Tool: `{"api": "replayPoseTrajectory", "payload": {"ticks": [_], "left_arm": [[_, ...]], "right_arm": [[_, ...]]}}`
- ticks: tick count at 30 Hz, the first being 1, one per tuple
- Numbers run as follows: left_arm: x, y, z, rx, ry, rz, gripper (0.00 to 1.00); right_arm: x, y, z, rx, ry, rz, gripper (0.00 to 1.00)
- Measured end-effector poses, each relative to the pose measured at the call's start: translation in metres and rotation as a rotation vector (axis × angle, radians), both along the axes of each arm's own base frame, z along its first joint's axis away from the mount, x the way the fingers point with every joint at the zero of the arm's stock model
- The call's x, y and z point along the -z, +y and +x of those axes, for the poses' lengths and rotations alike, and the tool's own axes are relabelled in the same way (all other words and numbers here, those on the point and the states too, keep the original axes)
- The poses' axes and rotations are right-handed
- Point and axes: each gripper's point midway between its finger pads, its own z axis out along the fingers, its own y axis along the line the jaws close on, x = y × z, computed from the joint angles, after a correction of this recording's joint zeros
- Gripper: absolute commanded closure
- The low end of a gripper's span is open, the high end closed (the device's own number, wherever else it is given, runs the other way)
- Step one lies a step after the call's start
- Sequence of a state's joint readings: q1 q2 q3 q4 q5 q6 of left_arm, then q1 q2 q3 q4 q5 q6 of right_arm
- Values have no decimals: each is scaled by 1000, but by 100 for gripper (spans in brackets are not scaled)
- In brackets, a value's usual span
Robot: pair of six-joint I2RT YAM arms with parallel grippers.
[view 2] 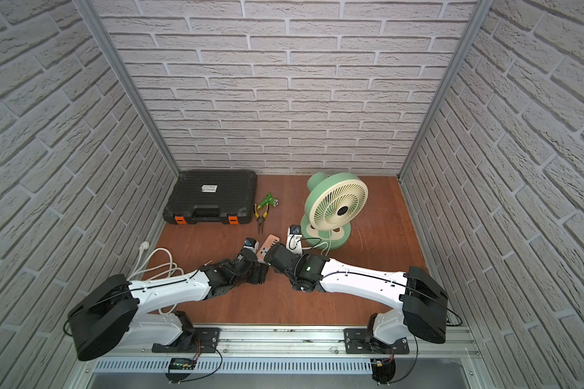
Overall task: Plug the desk fan into the power strip
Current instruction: Adjust the socket at the center of the board.
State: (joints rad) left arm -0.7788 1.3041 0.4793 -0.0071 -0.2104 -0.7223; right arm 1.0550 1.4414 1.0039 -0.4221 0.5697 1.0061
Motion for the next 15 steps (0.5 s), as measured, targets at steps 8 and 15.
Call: {"api": "replayPoseTrajectory", "payload": {"ticks": [8,15], "left_arm": [[-2,-8,-3,-2,-6,-15,22],[-7,-11,3,-43,-25,-58,34]], "right_arm": [[11,-5,-1,25,19,9,97],[16,-7,-1,47,26,36,97]]}}
